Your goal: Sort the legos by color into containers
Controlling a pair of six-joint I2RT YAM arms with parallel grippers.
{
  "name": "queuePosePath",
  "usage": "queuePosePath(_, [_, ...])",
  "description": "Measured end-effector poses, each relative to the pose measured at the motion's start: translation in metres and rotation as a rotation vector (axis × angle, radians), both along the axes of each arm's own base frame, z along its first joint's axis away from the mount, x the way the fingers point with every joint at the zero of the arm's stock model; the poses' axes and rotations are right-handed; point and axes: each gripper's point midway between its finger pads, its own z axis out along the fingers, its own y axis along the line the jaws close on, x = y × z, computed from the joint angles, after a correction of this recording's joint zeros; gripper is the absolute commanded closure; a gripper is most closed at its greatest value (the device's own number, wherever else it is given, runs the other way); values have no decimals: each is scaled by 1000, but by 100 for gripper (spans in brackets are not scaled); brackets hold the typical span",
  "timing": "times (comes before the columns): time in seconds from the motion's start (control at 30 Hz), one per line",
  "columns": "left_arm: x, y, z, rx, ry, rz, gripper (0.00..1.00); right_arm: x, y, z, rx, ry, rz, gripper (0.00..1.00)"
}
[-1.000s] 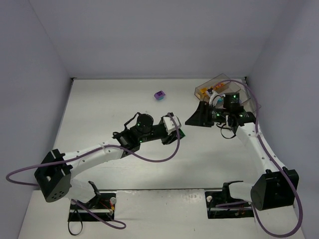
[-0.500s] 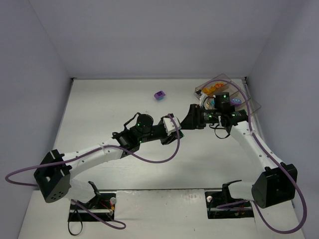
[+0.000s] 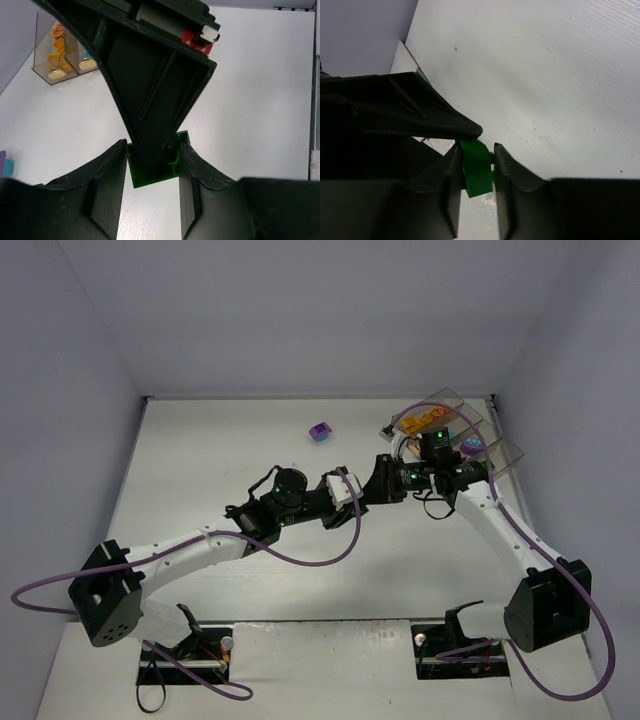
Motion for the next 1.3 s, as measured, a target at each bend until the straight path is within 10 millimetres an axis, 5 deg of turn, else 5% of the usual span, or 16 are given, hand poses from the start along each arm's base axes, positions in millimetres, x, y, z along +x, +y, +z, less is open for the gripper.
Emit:
queuePosePath(0.1, [0,1,-1,2,7,0,78,3,-1,-2,-11,-21,0,100])
queuePosePath(0.17, [1,1,-1,2,5,1,64,4,-1,-2,-11,-33,3,100])
queuePosePath(0.2, [1,1,-1,2,5,3,49,4,-1,-2,-12,-33,3,100])
queuePosePath(0.33, [8,4,1,2,-8,36,29,6,-4,-6,-37,-31,-16,100])
queuePosePath(0.67, [17,40,7,-19,1,185,21,58,-42,-35,-270,-89,-270,100])
queuePosePath(0.77, [23,63,15,-51,7,274,21,86,-79,-44,-367,-91,-436,100])
queuePosePath(0.87, [29,87,12,-66,50,383,21,115,-142,-47,-480,-91,-674,100])
queuePosePath(1.1, [28,138,-35,-15,187,606,21,145,-283,-44,-719,-69,-1141,100])
queuePosePath(1.3, [27,156,-63,43,276,715,21,159,-343,-73,-800,30,-1300,97])
